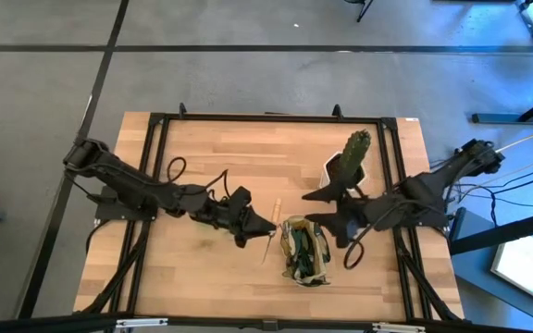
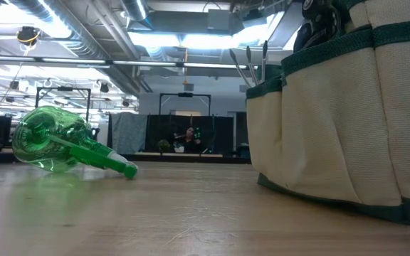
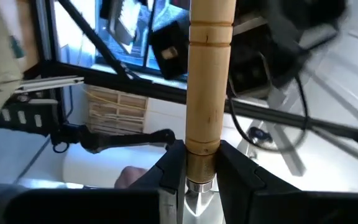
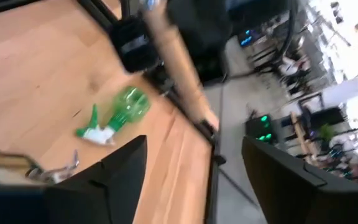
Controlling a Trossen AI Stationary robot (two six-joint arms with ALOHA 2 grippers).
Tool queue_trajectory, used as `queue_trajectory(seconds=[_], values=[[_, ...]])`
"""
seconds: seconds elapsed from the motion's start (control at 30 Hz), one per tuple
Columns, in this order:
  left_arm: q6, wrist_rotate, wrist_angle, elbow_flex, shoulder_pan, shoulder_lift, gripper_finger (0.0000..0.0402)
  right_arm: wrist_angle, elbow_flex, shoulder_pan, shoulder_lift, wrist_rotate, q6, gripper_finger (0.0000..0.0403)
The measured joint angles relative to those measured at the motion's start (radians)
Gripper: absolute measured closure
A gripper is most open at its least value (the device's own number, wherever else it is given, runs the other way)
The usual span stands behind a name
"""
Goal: Pick & Place Garden tools in Gardening bag
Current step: Put the hand trowel into the side pocket of the white bag
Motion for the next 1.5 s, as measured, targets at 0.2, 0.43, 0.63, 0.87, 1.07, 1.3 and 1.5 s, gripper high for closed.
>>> queue_trajectory(seconds=[0.2,0.43,0.63,0.87,1.07,1.3,1.5], values=[[-0.055,0.008,0.067,0.000,0.015,0.044,0.0347,0.157,0.001,0.001,0.067,-0.007,-0.123,0.0126],[-0.055,-0.004,0.109,0.000,0.026,0.063,0.0347,0.229,0.001,-0.005,0.154,-0.030,-0.163,0.0126],[-0.043,-0.024,0.118,0.000,0.024,0.063,0.0347,0.303,0.000,-0.021,0.208,0.008,-0.185,0.0127],[-0.035,-0.028,0.118,0.000,0.010,0.063,0.0347,0.338,0.000,-0.028,0.225,0.068,-0.219,0.0135],[-0.030,-0.029,0.118,0.000,0.011,0.063,0.0347,0.364,0.000,-0.028,0.224,0.068,-0.210,0.0157],[-0.024,-0.029,0.118,0.000,0.012,0.063,0.0347,0.366,0.000,-0.028,0.224,0.044,-0.187,0.0197],[-0.024,-0.029,0.118,0.000,0.018,0.063,0.0347,0.365,0.000,-0.026,0.224,0.043,-0.168,0.0232]])
